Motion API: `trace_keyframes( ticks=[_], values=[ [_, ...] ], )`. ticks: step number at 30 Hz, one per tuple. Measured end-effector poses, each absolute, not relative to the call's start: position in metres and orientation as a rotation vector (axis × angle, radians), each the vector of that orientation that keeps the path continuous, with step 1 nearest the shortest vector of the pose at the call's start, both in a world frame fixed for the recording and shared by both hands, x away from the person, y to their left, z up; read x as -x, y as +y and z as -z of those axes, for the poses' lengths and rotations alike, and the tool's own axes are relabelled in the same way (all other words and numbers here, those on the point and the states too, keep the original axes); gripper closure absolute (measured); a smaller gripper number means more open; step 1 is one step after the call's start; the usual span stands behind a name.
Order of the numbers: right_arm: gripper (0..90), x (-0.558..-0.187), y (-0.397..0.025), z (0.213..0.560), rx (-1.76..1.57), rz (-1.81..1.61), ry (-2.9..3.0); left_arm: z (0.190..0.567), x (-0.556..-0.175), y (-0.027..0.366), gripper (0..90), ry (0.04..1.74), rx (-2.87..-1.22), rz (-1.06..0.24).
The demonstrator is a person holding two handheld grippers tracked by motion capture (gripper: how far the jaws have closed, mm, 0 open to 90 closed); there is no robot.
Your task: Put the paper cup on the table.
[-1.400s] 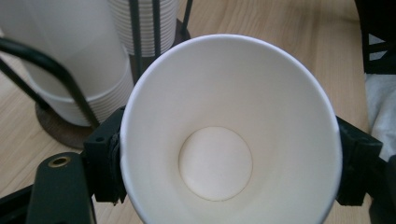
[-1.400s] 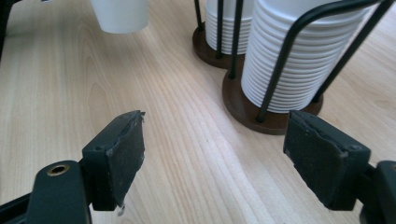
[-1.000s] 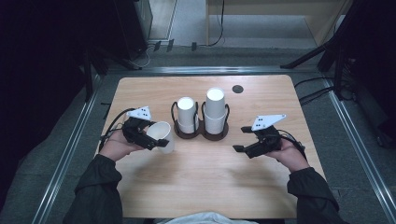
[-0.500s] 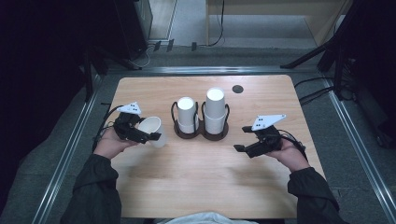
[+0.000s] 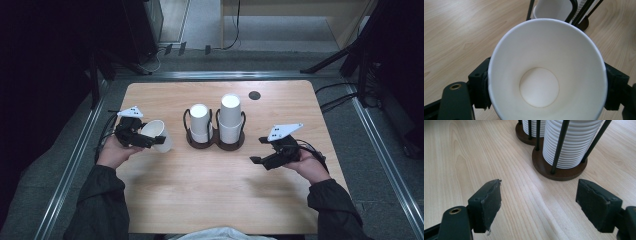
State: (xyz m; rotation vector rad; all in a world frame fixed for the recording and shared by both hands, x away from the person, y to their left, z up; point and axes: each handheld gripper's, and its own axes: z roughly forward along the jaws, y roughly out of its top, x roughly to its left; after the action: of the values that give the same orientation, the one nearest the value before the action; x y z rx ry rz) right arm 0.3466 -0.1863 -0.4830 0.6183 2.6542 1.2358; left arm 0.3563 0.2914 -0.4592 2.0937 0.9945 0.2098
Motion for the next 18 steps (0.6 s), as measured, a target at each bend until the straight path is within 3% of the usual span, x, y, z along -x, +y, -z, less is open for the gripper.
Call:
trace_keyframes(
  ticks=[18],
  values=[
    [20.5,-0.346,-0.184,0.484,-0.616,-1.231,2.665,0.470,-0.370,0.309,18.3,1.160,-2.078,-0.318]
  ],
)
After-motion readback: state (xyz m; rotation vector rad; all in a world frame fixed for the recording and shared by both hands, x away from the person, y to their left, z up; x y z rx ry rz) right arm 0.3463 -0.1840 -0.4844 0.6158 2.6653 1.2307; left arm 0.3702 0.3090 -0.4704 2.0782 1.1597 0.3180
